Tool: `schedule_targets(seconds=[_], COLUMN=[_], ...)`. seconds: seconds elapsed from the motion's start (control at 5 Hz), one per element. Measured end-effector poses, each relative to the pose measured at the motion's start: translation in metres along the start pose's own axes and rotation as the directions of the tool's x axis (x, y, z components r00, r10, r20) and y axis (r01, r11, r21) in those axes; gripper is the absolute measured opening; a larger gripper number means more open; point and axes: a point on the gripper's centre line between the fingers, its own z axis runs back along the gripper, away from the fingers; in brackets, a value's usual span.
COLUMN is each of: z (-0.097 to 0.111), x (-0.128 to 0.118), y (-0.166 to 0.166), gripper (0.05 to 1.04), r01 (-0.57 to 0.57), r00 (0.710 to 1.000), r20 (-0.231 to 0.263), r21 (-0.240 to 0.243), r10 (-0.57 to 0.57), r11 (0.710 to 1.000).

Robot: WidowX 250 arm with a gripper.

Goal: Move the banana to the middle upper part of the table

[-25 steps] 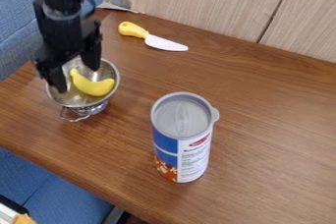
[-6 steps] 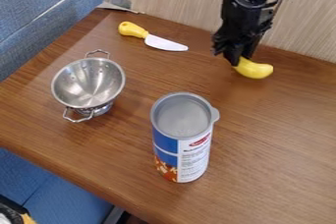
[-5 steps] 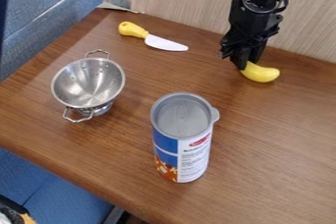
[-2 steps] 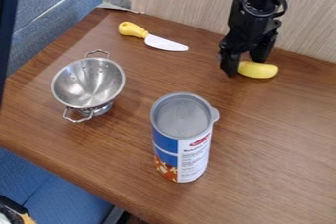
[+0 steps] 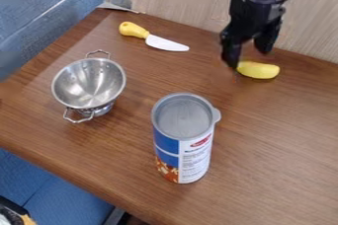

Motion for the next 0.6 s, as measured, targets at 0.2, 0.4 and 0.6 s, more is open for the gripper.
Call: schedule_targets(seconds=[0.2,0.4,0.6], z=[0.026,0.039,0.039], x=[0.014,0.020,0.021], y=[0.011,0.026,0.027], gripper=[1.001,1.001,1.001], r01=[-0.029,-0.019,-0.019], r00=[0.999,0.998,0.997], r20=[0.015,0.066,0.068], r21=[-0.040,-0.036,-0.035], r10=[0.030,0.021,0.022], r11=[0.999,0.999,0.999])
